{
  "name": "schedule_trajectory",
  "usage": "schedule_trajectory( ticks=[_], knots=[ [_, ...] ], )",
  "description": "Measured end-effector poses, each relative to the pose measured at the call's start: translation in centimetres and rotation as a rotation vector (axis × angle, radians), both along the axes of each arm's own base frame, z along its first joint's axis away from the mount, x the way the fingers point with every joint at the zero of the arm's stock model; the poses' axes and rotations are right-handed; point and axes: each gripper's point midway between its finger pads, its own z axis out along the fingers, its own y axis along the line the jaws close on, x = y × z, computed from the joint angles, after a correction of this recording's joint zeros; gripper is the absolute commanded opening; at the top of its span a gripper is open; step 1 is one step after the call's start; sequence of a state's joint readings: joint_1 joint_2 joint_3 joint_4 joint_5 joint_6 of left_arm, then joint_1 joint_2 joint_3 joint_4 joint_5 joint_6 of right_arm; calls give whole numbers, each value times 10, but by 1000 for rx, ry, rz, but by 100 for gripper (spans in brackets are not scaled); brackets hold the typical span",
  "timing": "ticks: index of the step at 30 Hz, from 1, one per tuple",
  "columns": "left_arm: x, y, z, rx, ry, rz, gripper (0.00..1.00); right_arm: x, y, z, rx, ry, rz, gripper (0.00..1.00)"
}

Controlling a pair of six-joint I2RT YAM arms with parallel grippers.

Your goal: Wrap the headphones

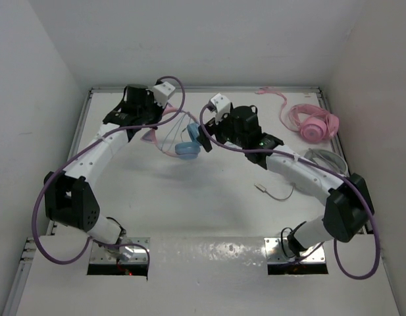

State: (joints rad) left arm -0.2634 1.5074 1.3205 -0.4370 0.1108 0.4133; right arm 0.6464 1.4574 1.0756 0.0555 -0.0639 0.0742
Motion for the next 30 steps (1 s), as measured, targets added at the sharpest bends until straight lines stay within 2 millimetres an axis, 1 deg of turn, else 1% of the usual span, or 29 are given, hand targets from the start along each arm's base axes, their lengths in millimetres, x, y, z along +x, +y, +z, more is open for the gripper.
schedule_trajectory(
  ticks=[4, 8, 12, 13, 14, 16, 17, 19, 20, 21, 23, 24, 25, 26, 27, 29, 30],
  knots=[
    [0, 0, 1, -1, -1, 0, 0, 13, 13, -12, -3, 41, 23, 99],
    [0, 0, 1, -1, -1, -1, 0, 19, 27, -25, -2, 82, 54, 99],
    [0, -2, 1, -3, -1, -5, 0, 32, 40, -33, 6, 111, 55, 99],
    [0, -2, 1, -4, 0, -6, 0, 36, 42, -36, 5, 116, 47, 99],
    [0, -2, 1, -5, 0, -6, 0, 39, 43, -40, 2, 122, 40, 96],
    [-1, -3, 1, -6, 0, -8, 0, 43, 44, -50, -8, 137, 27, 87],
    [-1, -3, 1, -5, 0, -8, 0, 44, 44, -56, -16, 148, 22, 71],
    [-1, -2, 1, -4, 0, -6, 0, 44, 45, -66, -23, 168, 21, 53],
    [-1, -2, 0, -3, 1, -5, 0, 45, 44, -69, -28, 171, 18, 31],
    [-1, -1, 0, 3, 3, -1, 0, 47, 43, -71, -29, 176, 6, 20],
    [-4, 0, -3, 4, 19, 1, 0, 51, 38, -72, -24, 183, -24, 0],
    [-3, -1, -3, 3, 17, 1, 0, 52, 37, -72, -17, 189, -29, 0],
    [-2, 0, -2, 5, 12, 3, 2, 52, 37, -71, -15, 189, -26, 0],
    [-1, 0, -1, 8, 5, 6, 12, 52, 38, -71, -15, 190, -22, 0],
    [0, 1, -1, 16, 0, 6, 30, 51, 39, -71, -12, 190, -21, 0],
    [4, 1, -6, 29, 8, 2, 37, 50, 40, -71, -12, 193, -16, 0],
    [8, 0, -10, 37, 14, 0, 38, 50, 39, -72, -14, 196, -17, 0]
  ],
)
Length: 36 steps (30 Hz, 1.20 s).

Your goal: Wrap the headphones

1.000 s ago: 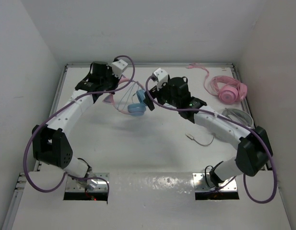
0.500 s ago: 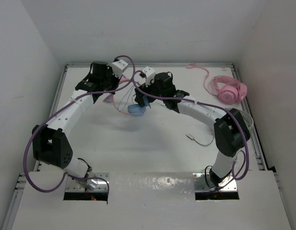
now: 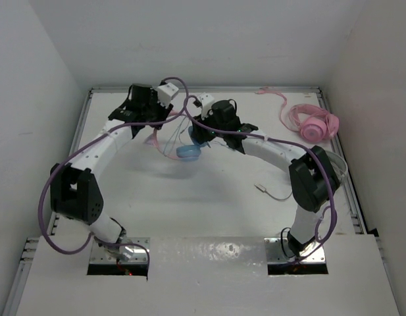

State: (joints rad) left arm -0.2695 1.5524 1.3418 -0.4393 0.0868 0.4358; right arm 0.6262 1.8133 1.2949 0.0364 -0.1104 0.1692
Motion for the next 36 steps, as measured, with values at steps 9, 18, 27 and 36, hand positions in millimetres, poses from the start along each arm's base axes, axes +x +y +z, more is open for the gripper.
schedule_trajectory(
  ticks=[9, 18, 27, 36],
  knots=[
    [11, -2, -42, 53, 84, -4, 5, -4, -8, -10, -45, 31, -11, 0],
    [7, -5, -39, 47, 100, -31, 33, -5, -10, 1, -42, 9, -11, 0],
    [6, -5, -33, 45, 106, -29, 0, -7, -11, 7, -43, 0, -2, 73],
    [2, 12, -22, 23, 151, 5, 0, -30, -23, 101, 108, -171, 120, 98]
  ],
)
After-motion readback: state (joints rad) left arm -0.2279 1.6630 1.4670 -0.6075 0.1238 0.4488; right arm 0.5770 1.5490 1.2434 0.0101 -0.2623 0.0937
